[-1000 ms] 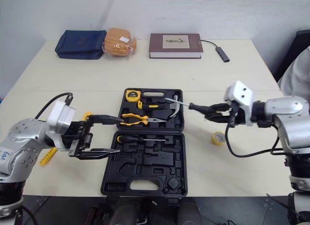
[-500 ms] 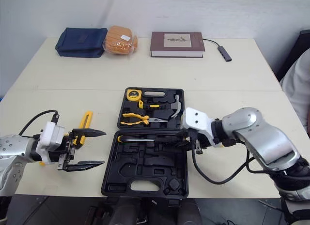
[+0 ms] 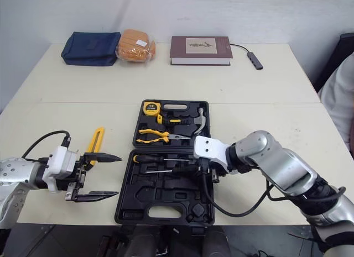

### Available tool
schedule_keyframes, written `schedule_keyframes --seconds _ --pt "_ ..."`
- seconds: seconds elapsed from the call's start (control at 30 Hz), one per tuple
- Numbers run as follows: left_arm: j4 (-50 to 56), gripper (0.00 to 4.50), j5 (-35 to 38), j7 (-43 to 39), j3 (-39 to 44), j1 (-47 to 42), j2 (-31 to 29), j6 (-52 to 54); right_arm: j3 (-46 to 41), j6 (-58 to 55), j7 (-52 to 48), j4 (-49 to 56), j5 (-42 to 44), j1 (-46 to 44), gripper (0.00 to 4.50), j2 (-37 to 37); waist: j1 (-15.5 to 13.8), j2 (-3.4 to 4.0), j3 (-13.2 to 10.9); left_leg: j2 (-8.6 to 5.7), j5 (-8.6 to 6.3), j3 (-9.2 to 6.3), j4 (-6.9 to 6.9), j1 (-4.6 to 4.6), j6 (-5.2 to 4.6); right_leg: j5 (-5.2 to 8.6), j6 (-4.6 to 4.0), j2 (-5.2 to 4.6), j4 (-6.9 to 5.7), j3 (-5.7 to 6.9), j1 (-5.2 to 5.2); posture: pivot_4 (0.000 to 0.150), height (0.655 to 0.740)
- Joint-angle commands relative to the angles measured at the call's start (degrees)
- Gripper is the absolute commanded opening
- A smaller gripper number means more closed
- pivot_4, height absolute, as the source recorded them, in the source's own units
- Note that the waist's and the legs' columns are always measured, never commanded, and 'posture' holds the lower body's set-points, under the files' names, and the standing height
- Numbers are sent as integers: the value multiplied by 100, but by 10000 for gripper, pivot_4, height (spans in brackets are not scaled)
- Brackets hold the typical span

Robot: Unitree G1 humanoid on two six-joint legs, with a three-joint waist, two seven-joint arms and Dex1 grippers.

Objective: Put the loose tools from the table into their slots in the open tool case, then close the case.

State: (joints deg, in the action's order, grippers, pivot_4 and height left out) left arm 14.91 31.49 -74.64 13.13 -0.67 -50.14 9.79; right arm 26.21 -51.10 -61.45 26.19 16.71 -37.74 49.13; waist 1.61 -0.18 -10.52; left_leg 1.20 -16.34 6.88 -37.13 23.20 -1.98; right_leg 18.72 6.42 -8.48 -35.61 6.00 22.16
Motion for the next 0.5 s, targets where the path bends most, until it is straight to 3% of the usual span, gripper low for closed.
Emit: schedule_keyframes --seconds 0.03,0.5 --pt "121 45000 2 20 35 1 -42 -34 -42 -101 61 62 -54 -82 9382 -38 -1 0 0 0 0 0 0 0 0 0 0 0 0 0 0 1500 7400" --pt "202 45000 2 108 23 104 -23 -2 54 -608 107 235 -36 -61 9382 7 1 0 0 0 1 7 0 1 -2 0 0 2 -7 10 8 1500 7400"
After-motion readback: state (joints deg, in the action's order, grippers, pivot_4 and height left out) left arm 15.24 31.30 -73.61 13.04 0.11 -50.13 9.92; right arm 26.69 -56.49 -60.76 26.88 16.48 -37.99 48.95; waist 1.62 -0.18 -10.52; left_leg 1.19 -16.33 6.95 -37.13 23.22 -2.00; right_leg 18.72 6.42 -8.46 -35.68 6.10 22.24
